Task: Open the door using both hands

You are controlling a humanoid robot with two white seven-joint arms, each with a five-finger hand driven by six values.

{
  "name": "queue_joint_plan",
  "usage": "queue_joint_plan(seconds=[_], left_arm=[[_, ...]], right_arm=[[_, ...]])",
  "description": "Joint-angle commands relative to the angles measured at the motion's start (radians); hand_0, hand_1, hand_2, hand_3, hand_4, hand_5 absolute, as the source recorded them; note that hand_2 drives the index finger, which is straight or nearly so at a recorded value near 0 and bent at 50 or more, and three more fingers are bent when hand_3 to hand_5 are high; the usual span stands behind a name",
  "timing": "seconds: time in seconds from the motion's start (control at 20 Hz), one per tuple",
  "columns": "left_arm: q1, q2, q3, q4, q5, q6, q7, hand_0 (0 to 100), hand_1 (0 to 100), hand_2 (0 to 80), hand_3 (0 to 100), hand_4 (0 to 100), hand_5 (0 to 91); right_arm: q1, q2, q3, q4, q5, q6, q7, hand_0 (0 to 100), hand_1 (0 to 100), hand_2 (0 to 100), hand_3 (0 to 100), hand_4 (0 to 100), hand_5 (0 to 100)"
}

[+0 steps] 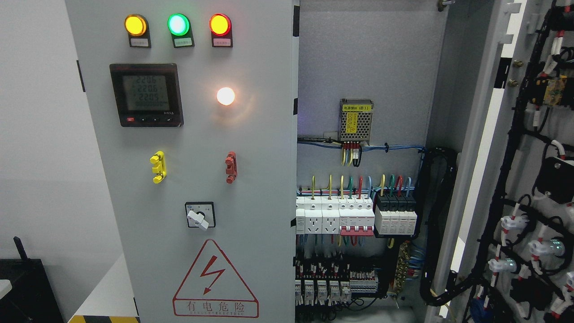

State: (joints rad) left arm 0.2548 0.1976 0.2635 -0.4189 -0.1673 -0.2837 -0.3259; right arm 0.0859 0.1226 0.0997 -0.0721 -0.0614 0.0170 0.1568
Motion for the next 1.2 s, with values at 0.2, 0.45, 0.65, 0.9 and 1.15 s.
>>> queue_joint_plan(seconds=[0.2,0.45,0.65,0.9,1.15], left_arm=[[-0.138,-0.236,-0.156,0.333,-0.024,0.179,0.030,12,39,0.0,0,0,0.0],[-0.140,-0.236,-0.191,0.331,-0.021,0.184,0.028,12,39,0.0,0,0,0.0],[-0.138,-0.238,-0.164,0.342,0.098,0.186,0.022,12,39,0.0,0,0,0.0],[-0.137,-0.236,-0.024,0.362,0.106,0.184,0.021,12,39,0.0,0,0,0.0],[-0.137,-0.236,-0.015,0.365,0.112,0.184,0.019,12,39,0.0,0,0,0.0]], right_arm=[[0.000,0.000,0.000,0.000,0.000,0.000,0.000,12,39,0,0,0,0],[0.000,0.000,0.000,0.000,0.000,0.000,0.000,12,39,0,0,0,0],[0.000,0.000,-0.002,0.000,0.000,0.000,0.000,12,39,0,0,0,0],[0.000,0.000,-0.002,-0.002,0.000,0.000,0.000,12,39,0,0,0,0],[0.000,0.000,-0.003,-0.020,0.000,0.000,0.000,12,39,0,0,0,0]])
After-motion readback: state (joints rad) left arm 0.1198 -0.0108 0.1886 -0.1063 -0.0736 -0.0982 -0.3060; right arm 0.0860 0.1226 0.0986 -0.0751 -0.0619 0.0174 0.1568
